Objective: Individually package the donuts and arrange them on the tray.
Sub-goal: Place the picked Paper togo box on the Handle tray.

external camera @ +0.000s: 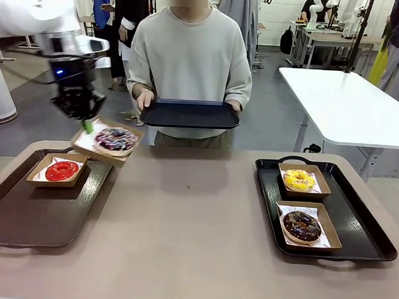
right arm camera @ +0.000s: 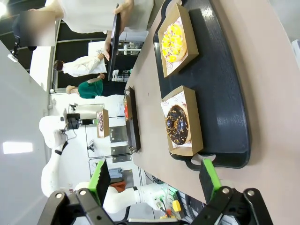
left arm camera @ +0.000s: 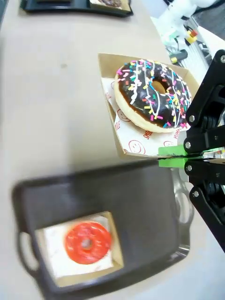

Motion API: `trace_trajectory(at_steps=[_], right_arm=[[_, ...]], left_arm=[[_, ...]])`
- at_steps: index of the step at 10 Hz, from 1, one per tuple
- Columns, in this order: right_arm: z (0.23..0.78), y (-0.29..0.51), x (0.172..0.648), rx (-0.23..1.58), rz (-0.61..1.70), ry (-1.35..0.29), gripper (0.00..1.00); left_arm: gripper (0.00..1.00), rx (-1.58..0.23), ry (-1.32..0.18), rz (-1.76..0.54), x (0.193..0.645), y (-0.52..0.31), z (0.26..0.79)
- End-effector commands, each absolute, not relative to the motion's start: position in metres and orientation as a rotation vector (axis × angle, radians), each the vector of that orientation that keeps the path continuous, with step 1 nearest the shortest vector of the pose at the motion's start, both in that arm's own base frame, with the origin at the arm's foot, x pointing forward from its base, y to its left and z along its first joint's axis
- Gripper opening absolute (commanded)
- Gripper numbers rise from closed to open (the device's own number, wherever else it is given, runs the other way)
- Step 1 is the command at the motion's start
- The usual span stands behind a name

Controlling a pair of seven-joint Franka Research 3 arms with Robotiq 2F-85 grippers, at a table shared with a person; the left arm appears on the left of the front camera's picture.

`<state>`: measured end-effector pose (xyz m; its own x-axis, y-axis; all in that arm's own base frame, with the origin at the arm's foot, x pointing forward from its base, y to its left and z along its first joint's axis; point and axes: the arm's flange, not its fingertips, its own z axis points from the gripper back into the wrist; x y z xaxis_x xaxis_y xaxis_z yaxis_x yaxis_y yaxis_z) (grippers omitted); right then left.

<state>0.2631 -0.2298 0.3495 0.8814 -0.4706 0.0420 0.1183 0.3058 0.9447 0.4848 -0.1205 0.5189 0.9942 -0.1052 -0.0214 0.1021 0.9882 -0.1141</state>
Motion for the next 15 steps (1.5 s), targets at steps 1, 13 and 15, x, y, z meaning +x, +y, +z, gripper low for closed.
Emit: trace_trajectory(at_steps=[1,13,15], right_arm=[[0.351,-0.23,0.263,1.217,-0.402,-0.345,1.0],[0.351,-0.23,0.263,1.217,-0.402,-0.345,1.0],[0.351,-0.23,0.263,1.217,-0.402,-0.345,1.0]], left_arm=[[0.01,-0.174,-0.014,-0.086,0.441,-0.086,0.499],[0.01,-0.149,-0.002,0.044,0.385,-0.02,0.438],[0.01,-0.145,0.001,0.037,0.386,-0.021,0.437]])
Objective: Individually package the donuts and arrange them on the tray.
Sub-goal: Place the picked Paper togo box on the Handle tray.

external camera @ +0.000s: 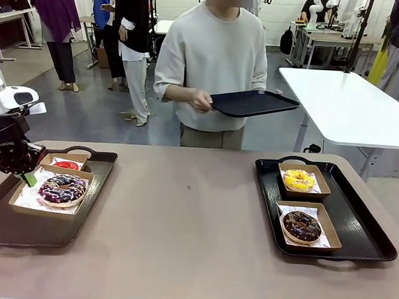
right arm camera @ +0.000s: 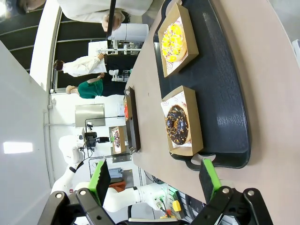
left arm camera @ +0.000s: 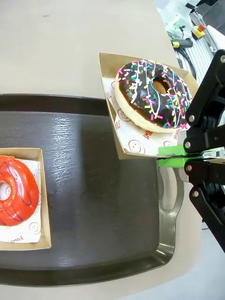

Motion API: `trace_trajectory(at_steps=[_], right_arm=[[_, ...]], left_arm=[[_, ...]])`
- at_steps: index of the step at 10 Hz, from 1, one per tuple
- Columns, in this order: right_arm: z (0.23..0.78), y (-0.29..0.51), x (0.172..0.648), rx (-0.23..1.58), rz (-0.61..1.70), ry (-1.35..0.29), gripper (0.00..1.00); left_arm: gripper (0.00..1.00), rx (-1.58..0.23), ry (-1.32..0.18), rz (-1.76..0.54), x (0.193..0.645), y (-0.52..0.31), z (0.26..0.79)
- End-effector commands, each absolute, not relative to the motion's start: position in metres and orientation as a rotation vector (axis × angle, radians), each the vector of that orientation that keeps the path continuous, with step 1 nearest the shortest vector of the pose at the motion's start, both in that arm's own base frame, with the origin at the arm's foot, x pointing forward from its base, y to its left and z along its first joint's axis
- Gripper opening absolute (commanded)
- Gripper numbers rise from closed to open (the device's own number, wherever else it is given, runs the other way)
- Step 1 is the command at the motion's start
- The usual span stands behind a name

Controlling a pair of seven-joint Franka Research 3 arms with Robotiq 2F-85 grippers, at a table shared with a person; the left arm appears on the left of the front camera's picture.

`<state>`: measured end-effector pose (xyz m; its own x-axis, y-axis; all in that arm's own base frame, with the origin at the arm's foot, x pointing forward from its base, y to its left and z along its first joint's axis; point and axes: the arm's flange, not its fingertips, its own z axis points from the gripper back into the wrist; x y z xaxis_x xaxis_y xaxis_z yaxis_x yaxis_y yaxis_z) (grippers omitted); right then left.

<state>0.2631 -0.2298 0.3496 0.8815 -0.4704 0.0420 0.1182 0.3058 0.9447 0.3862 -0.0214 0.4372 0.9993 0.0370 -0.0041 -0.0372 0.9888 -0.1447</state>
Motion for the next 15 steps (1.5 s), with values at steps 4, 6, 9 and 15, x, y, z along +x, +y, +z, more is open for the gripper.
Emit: trace_trajectory(at_steps=[4,6,9,15], right_arm=[[0.351,-0.23,0.263,1.217,-0.402,-0.345,1.0],[0.351,-0.23,0.263,1.217,-0.402,-0.345,1.0],[0.351,-0.23,0.263,1.217,-0.402,-0.345,1.0],[0.351,-0.23,0.263,1.217,-0.402,-0.345,1.0]], left_arm=[[0.01,-0.159,0.02,0.024,0.4,0.008,0.436],[0.01,-0.14,0.03,0.036,0.399,0.021,0.429],[0.01,-0.035,0.017,0.024,0.395,0.022,0.418],[0.01,-0.021,0.025,0.037,0.412,0.004,0.383]])
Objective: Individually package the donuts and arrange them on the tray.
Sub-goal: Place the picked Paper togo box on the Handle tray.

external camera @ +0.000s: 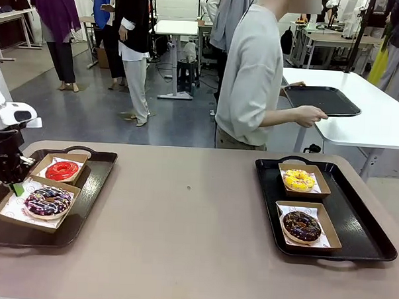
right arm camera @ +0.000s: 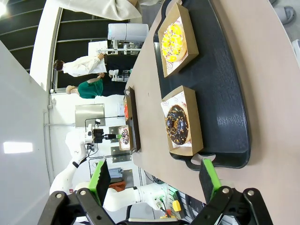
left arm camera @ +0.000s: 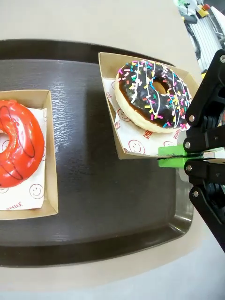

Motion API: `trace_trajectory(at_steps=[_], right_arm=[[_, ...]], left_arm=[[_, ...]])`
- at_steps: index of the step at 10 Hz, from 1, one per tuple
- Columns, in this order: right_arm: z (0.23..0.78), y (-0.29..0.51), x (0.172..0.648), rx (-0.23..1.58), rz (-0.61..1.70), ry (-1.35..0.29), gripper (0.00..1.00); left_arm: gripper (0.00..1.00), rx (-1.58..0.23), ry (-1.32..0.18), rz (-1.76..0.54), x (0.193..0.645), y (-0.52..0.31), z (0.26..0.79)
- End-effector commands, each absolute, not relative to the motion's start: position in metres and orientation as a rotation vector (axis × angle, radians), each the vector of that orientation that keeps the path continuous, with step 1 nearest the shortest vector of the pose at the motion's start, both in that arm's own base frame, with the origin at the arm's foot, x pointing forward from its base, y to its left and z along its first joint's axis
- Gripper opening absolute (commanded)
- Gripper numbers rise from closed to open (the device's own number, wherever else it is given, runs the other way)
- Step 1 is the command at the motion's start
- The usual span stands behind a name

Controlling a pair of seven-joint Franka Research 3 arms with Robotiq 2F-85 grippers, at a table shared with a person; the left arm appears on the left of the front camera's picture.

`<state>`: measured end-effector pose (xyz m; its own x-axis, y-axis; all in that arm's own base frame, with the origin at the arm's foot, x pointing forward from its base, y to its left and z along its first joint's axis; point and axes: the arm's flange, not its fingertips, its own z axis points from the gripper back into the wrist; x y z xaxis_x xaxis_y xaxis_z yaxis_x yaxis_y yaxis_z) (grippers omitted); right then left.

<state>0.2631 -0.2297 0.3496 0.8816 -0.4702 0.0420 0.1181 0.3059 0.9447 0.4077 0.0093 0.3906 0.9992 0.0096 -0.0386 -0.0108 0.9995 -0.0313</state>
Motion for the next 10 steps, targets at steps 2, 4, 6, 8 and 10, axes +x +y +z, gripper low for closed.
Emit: trace_trajectory(at_steps=[2,4,6,8,10], right_arm=[[0.351,-0.23,0.263,1.217,-0.402,-0.345,1.0],[0.351,-0.23,0.263,1.217,-0.402,-0.345,1.0],[0.351,-0.23,0.263,1.217,-0.402,-0.345,1.0],[0.351,-0.23,0.263,1.217,-0.402,-0.345,1.0],[0.351,-0.23,0.263,1.217,-0.402,-0.345,1.0]], left_arm=[[0.01,-0.027,0.035,0.051,0.417,0.0,0.373],[0.01,-0.017,0.036,0.065,0.419,-0.002,0.368],[0.03,-0.018,0.043,0.059,0.42,-0.003,0.364],[0.62,-0.038,0.039,0.053,0.419,-0.001,0.368],[1.0,-0.038,0.036,0.056,0.418,0.002,0.374]])
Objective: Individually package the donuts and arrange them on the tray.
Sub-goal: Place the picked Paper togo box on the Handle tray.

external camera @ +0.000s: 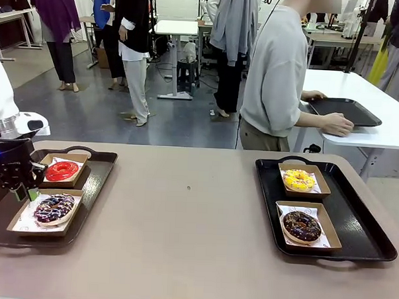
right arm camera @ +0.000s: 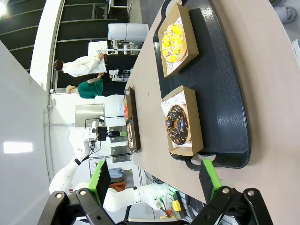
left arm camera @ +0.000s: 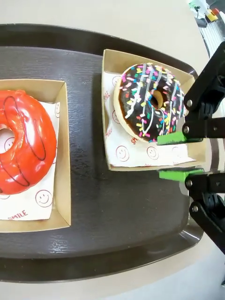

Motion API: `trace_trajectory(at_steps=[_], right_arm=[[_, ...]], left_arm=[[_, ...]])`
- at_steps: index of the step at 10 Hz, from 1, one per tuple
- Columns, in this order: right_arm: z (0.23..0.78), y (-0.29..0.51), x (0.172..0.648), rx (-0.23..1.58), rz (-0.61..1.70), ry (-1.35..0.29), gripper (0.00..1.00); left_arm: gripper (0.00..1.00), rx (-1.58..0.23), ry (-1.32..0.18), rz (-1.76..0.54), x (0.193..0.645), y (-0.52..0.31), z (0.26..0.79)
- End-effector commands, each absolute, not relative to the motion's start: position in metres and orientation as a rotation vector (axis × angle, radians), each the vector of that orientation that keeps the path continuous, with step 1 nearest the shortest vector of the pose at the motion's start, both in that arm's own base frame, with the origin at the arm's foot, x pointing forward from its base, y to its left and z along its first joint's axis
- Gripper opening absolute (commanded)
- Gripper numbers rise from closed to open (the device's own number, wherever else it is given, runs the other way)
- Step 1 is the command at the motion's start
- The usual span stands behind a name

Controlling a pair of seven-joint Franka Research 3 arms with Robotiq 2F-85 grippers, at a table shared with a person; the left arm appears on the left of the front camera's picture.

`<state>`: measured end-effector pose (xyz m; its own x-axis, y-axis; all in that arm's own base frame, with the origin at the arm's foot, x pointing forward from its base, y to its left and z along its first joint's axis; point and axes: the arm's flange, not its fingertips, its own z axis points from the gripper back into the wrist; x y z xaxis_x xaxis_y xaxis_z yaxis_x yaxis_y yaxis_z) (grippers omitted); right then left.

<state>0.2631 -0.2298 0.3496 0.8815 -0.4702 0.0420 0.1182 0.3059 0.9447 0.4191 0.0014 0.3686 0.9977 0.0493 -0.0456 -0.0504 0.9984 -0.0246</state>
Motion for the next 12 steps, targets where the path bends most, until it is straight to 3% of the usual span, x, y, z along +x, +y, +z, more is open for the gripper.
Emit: trace_trajectory(at_steps=[1,2,3,4,5,6,7,8,10,12], right_arm=[[0.351,-0.23,0.263,1.217,-0.402,-0.345,1.0],[0.351,-0.23,0.263,1.217,-0.402,-0.345,1.0],[0.351,-0.23,0.263,1.217,-0.402,-0.345,1.0],[0.351,-0.23,0.263,1.217,-0.402,-0.345,1.0],[0.351,-0.23,0.263,1.217,-0.402,-0.345,1.0],[0.351,-0.23,0.263,1.217,-0.402,-0.345,1.0],[0.351,-0.23,0.263,1.217,-0.402,-0.345,1.0],[0.351,-0.23,0.263,1.217,-0.402,-0.345,1.0],[0.351,-0.23,0.263,1.217,-0.402,-0.345,1.0],[0.351,-0.23,0.263,1.217,-0.402,-0.345,1.0]], left_arm=[[1.0,-0.04,0.034,0.058,0.417,0.003,0.376],[0.81,-0.043,0.035,0.056,0.417,0.004,0.378],[0.5,-0.048,0.039,0.06,0.416,0.004,0.378],[1.0,-0.048,0.044,0.063,0.417,0.004,0.378],[0.7,-0.053,0.047,0.065,0.417,0.004,0.378],[1.0,-0.067,0.051,0.063,0.417,0.005,0.378],[0.9,-0.078,0.051,0.061,0.417,0.006,0.379],[1.0,-0.104,0.046,0.06,0.416,0.007,0.381],[1.0,-0.216,0.053,0.027,0.416,0.015,0.393],[1.0,-0.488,-0.001,0.014,0.421,0.047,0.419]])
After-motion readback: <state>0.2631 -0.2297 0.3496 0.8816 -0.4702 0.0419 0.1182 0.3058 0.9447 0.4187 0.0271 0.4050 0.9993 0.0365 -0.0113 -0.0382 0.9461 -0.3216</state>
